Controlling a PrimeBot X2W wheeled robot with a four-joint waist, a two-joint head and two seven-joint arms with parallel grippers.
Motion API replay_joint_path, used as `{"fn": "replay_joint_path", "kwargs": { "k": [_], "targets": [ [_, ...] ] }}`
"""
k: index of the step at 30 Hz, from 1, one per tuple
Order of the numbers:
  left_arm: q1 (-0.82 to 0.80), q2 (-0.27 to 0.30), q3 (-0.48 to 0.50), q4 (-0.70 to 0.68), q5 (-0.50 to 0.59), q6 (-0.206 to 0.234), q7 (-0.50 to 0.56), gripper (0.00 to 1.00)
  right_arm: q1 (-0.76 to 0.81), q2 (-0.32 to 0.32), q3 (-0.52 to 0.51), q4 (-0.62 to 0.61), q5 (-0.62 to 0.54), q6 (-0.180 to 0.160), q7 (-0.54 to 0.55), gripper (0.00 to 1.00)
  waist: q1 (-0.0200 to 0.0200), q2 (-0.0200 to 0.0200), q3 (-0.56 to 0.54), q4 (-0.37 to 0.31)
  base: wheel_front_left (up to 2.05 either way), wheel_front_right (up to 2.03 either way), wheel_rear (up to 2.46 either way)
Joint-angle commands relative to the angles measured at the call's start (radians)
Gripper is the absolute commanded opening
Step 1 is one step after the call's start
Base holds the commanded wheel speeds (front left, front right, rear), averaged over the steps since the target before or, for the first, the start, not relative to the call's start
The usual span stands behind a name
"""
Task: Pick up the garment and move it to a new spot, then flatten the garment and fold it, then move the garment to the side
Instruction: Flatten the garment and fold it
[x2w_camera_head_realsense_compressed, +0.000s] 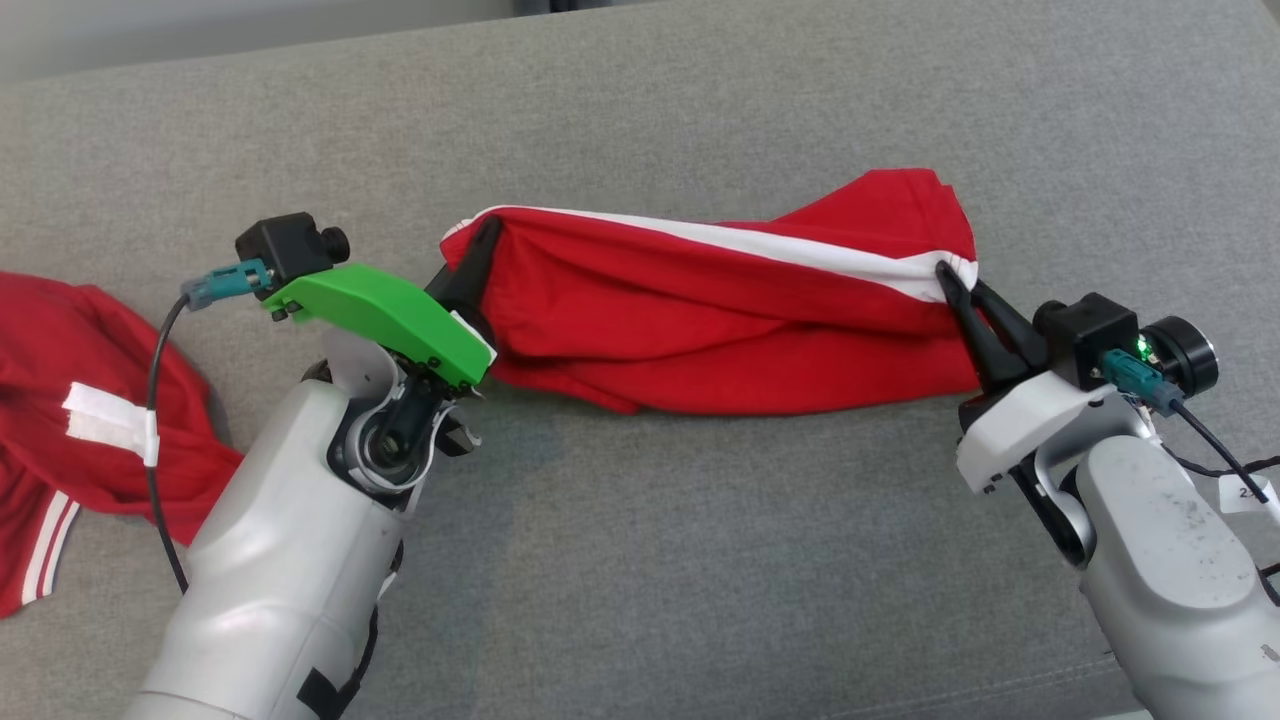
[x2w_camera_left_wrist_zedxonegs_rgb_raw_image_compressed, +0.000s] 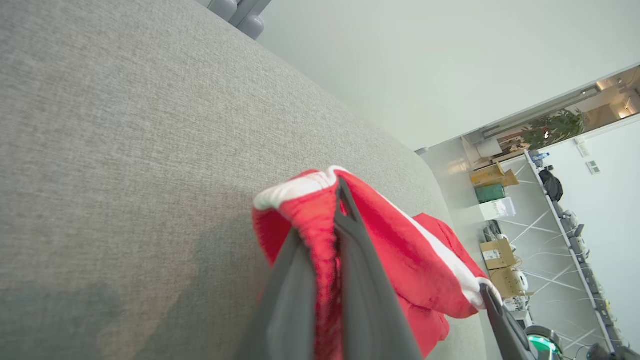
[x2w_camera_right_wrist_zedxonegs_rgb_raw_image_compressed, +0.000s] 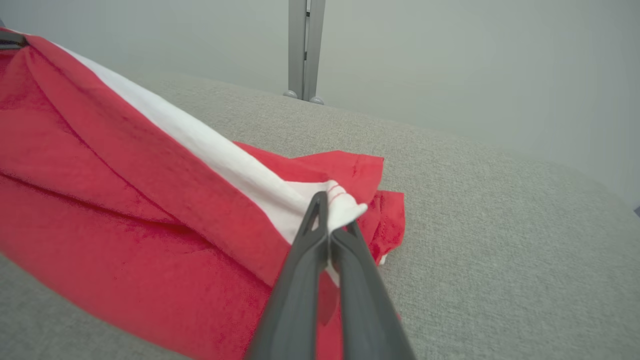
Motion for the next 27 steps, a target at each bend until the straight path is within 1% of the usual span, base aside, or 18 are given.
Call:
{"fn": "replay_joint_path", "kwargs": {
  "k": [1, 8, 12, 18, 22, 25, 27],
  "targets": [
    [0.015, 0.015, -0.006, -0.021, 0.012, 0.002, -0.018, 0.0, 0.012, -0.007, -0.012, -0.018, -0.009, -0.001, 0.0, 0.0, 0.0, 0.0, -0.013, 0.007, 0.0, 0.0, 0.0],
    [0.027, 0.088, -0.088, -0.173, 0.09, 0.002, -0.097, 0.0, 0.025, -0.016, -0.071, -0.143, -0.01, -0.001, 0.0, 0.0, 0.0, 0.0, -0.078, 0.026, 0.0, 0.0, 0.0],
    [0.021, 0.134, -0.129, -0.279, 0.125, 0.002, -0.115, 0.0, 0.013, -0.035, -0.087, -0.222, -0.016, -0.001, 0.0, 0.0, 0.0, 0.0, -0.129, 0.033, 0.0, 0.0, 0.0],
    [0.024, 0.204, -0.14, -0.445, 0.149, 0.003, -0.127, 0.0, 0.003, -0.059, -0.101, -0.34, -0.02, -0.001, 0.0, 0.0, 0.0, 0.0, -0.206, 0.036, 0.0, 0.0, 0.0],
    [0.035, 0.251, -0.132, -0.547, 0.185, 0.028, -0.131, 0.0, 0.001, -0.072, -0.099, -0.417, -0.011, -0.001, 0.022, 0.0, 0.0, 0.0, -0.243, 0.033, 0.0, 0.0, 0.0],
    [0.045, 0.281, -0.126, -0.62, 0.177, 0.051, -0.106, 0.0, 0.008, -0.084, -0.104, -0.489, -0.007, -0.001, 0.058, 0.0, 0.0, 0.0, -0.256, 0.03, 0.0, 0.0, 0.0],
    [0.042, 0.304, -0.126, -0.659, 0.193, 0.068, -0.089, 0.0, 0.014, -0.089, -0.108, -0.528, -0.008, -0.001, 0.084, 0.0, 0.0, 0.0, -0.255, 0.028, 0.0, 0.0, 0.0]
  ]
}}
